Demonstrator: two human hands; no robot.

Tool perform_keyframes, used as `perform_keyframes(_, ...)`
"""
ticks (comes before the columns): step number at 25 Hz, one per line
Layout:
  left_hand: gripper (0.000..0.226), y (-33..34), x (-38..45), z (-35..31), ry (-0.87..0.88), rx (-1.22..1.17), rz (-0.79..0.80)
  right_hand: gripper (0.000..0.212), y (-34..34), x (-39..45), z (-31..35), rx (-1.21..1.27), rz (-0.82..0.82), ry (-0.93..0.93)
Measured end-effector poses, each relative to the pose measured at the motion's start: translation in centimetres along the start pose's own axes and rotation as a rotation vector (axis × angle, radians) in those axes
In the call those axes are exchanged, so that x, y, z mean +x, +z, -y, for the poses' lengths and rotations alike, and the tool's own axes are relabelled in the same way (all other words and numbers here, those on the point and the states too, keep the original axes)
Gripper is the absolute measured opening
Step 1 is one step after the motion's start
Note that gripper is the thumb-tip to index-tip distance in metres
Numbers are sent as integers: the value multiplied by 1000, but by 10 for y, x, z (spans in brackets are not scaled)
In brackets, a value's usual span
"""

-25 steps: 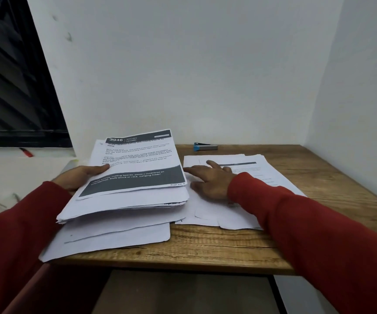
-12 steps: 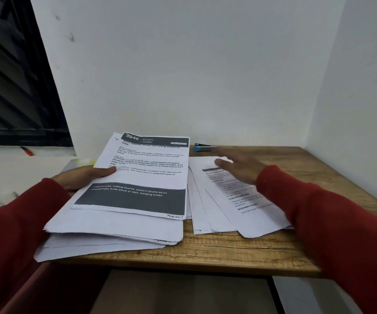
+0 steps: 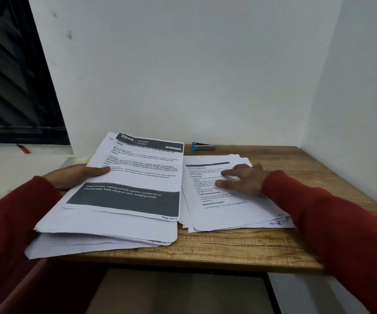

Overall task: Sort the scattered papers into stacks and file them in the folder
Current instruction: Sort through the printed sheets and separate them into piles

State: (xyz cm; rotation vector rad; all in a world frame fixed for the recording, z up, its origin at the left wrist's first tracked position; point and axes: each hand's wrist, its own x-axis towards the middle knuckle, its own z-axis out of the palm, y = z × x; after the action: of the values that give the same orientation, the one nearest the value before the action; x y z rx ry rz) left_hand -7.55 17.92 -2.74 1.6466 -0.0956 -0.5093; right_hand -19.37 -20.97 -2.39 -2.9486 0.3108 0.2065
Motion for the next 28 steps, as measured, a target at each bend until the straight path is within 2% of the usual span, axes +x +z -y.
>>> perform_keyframes(3,35,-1,-13,-15,57,-47,62,73,-5,12,-3,164,-241,-22)
perform_keyframes(4,48,1,-15,-21,98,-72,82,75,-8,15,-4,326,-349,-43)
perform_keyframes(5,61,5,-14,-27,134,-88,105,73,-11,15,-4,519,-388,-74)
perform_keyframes(6,59,13,-11,-33,184,-106,118,67,-14,13,-1,737,-367,-109)
perform_keyframes(8,30,37,-1,-39,271,-179,96,58,-16,9,10,1104,-214,-178)
perform_keyframes(10,30,63,14,-33,318,-236,76,52,-13,4,23,1289,-106,-248)
perform_keyframes(11,32,74,22,-27,350,-251,62,43,-10,4,25,1347,-118,-270)
perform_keyframes(13,29,89,31,-15,425,-248,-4,27,-5,8,25,1395,-216,-255)
perform_keyframes(15,28,99,32,-10,483,-240,-30,20,-3,11,18,1409,-285,-234)
perform_keyframes(19,48,104,33,-4,555,-221,-48,26,-4,16,9,1340,-415,-243)
perform_keyframes(21,48,103,36,1,584,-216,-73,26,-6,16,9,1301,-472,-294)
perform_keyframes(24,30,102,38,4,598,-206,-115,25,-4,15,9,1291,-483,-326)
perform_keyframes(28,42,102,38,4,613,-183,-125,20,-3,13,5,1314,-465,-343)
